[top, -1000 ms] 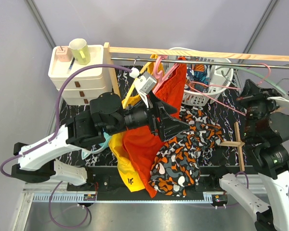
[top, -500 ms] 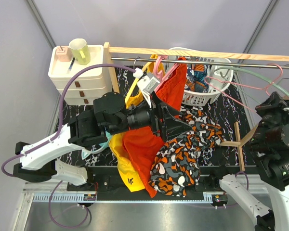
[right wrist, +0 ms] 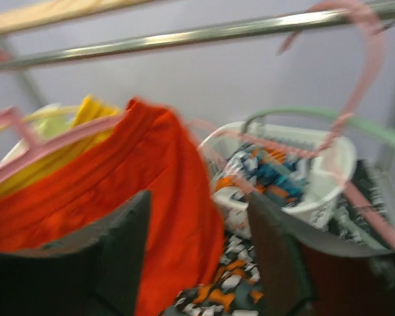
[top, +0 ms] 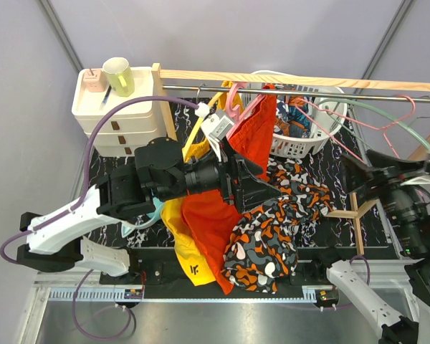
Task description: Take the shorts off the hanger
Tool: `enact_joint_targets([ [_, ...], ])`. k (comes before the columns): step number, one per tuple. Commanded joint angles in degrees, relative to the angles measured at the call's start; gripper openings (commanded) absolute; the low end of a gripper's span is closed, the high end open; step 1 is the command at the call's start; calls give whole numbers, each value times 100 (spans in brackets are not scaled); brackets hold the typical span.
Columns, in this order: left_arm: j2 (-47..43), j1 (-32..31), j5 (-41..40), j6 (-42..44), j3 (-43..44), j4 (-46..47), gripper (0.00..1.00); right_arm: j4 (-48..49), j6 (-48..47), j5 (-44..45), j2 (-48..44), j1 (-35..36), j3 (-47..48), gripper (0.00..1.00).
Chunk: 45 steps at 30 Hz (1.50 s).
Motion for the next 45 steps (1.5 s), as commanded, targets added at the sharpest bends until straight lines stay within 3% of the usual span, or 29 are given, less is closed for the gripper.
enact_joint_targets([
  [1, -239, -24, 28, -3, 74, 178, 94, -1012, 336, -2330, 192, 9, -204, 76],
  [3, -283, -24, 54, -29, 92, 178, 93, -1162, 485, -2901, 209, 17, -450, 89],
  [8, -511, -24, -112, -21, -259, 178, 94, -1364, 897, -3316, 358, 9, -1064, 100],
  [18, -591, -24, -333, -100, -208, 81, 94, -1417, 1953, -4045, 798, 9, -2366, 100],
  [22, -617, -24, -368, -65, -321, 46, 94, -1531, 2497, -3668, 929, 17, -3076, 100],
  [28, -547, -24, -368, -91, -366, 37, 94, -1620, 4078, -3342, 1281, 9, -3868, 100],
  [36, -433, -24, -324, -21, -295, 54, 95, -1479, 6144, -3123, 1352, 9, -4247, 100],
  [40, -301, -24, -184, 14, -137, 55, 95, -900, 7101, -3044, 1439, 9, -4502, 100],
  [45, -336, -23, -253, 49, -119, 37, 95, -706, 7368, -2474, 2088, 9, -4021, 100],
])
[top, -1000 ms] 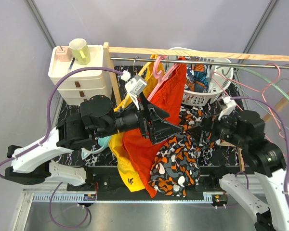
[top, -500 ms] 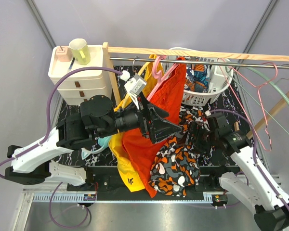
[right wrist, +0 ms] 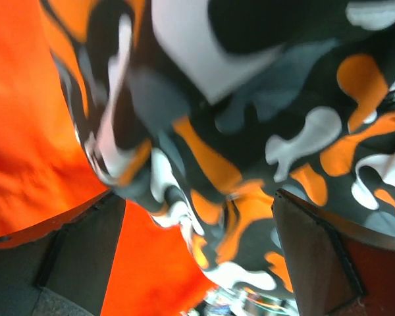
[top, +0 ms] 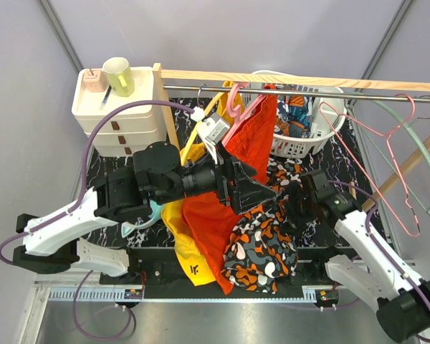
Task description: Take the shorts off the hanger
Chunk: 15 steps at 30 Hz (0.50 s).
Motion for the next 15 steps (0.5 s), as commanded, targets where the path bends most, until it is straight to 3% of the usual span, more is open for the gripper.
enact_joint_targets([
  [1, -75, -24, -33, 111, 241, 50, 95, 545, 618, 587, 570, 9, 562, 100],
  [6, -155, -24, -121, 207, 276, 24, 95, 607, 407, 719, 1431, 9, 975, 100],
  [11, -146, -24, -200, 321, 548, -90, 96, 659, 240, 685, 1898, 9, 800, 99],
  [15, -172, -23, -226, 444, 681, -231, 96, 730, 222, 737, 1821, 9, 555, 86],
])
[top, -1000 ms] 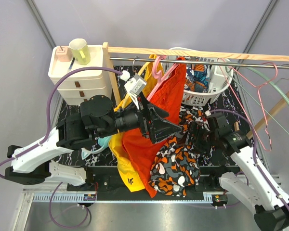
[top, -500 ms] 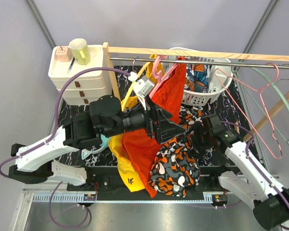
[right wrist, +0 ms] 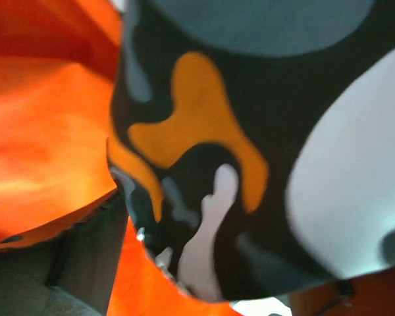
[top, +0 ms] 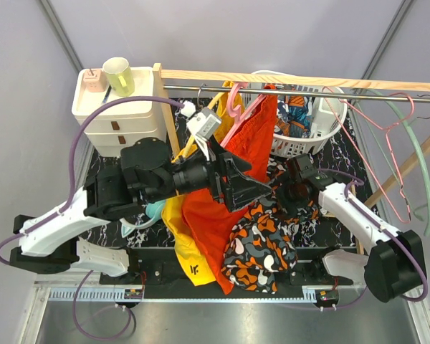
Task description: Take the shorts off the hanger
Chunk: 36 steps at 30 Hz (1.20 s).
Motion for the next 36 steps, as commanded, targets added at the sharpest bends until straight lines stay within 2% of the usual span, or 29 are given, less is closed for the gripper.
enact_joint_targets([
  [1, -201, -24, -161, 244, 325, 62, 96, 131, -23, 263, -217, 17, -220, 81],
  [2, -218, -24, -178, 244, 290, 62, 96, 149, -31, 315, -287, 9, -264, 72],
  [4, -245, -15, -214, 287, 237, 62, 96, 193, -57, 351, -516, 9, -395, 61],
  [5, -236, -23, -188, 322, 236, 53, 97, 210, -57, 360, -673, 9, -474, 48],
  [8, -183, -24, -109, 384, 359, -43, 97, 447, -110, 299, -946, 9, -650, 29],
  [9, -166, -24, -91, 402, 455, -79, 97, 604, -154, 290, -991, 9, -677, 9],
  [10, -148, -24, -82, 428, 500, -175, 97, 684, -180, 289, -1035, 9, -686, 1],
  [22, -157, -24, -55, 674, 781, -518, 98, 2512, -506, 359, -1457, 0, 430, 0],
  [25, -236, -24, -117, 727, 781, -571, 98, 2995, -234, 491, -1448, 0, 282, 0],
  [29, -367, -24, -205, 780, 825, -685, 98, 4406, 285, 518, -1265, 0, -219, 0],
  [32, -455, -24, -275, 824, 817, -773, 98, 5025, 50, 807, -1044, 9, -291, 0],
  [36, -543, -24, -372, 903, 808, -844, 98, 5290, -400, 1492, -833, 0, -98, 0],
])
